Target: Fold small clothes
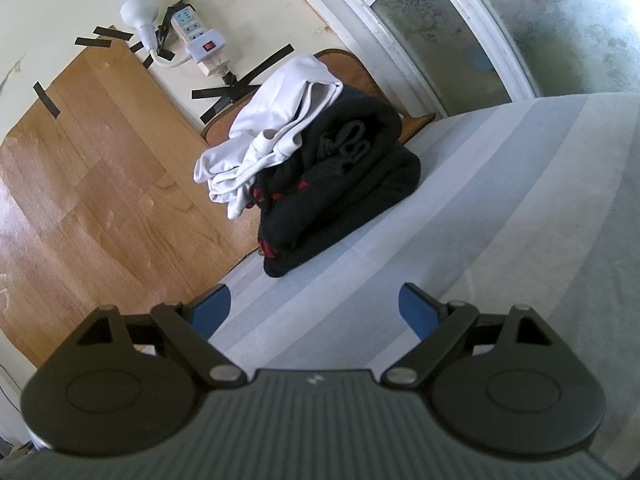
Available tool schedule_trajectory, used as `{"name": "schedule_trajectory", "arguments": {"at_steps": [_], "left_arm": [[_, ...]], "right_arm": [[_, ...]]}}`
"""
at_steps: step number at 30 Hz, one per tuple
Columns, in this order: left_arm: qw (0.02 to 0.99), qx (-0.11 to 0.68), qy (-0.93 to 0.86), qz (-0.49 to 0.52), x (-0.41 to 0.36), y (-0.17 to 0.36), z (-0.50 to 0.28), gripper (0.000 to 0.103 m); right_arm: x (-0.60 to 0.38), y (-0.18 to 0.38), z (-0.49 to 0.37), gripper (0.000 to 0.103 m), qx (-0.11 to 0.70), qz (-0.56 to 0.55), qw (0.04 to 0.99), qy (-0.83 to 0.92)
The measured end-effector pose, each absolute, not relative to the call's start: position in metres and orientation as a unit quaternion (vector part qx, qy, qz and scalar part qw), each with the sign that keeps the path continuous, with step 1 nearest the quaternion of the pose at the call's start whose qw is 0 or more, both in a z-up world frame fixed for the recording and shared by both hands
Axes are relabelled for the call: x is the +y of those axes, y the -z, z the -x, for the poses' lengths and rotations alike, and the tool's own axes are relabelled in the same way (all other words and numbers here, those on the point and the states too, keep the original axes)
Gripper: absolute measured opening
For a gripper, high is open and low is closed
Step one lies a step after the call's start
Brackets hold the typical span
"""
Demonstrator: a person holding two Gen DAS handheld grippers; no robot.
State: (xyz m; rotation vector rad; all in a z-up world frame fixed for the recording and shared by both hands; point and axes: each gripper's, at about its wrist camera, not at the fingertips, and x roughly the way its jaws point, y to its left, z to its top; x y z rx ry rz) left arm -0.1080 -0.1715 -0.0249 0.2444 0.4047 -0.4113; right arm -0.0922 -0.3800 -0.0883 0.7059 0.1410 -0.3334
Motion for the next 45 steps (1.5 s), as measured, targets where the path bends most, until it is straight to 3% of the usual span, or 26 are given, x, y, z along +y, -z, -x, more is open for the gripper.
{"name": "schedule_trajectory", "arguments": {"at_steps": [11, 23, 45], "left_arm": [[0.955, 0.191, 0.198, -0.115, -0.174, 0.022, 0.103, 0.103], [0.978, 0.108, 0.125, -0.129, -0.177, 0.018, 0.112, 0.103], [0.972, 0.172, 0.11, -0.118, -0.172, 0.022, 0.102, 0.103]], "right_arm": [[-0.383, 0.09, 0.09, 0.093, 0.071, -0.346, 0.922, 0.159], [-0.387, 0.089, 0.089, 0.093, 0.069, -0.343, 0.925, 0.15], [-0.389, 0.088, 0.088, 0.093, 0.073, -0.339, 0.927, 0.143]]}}
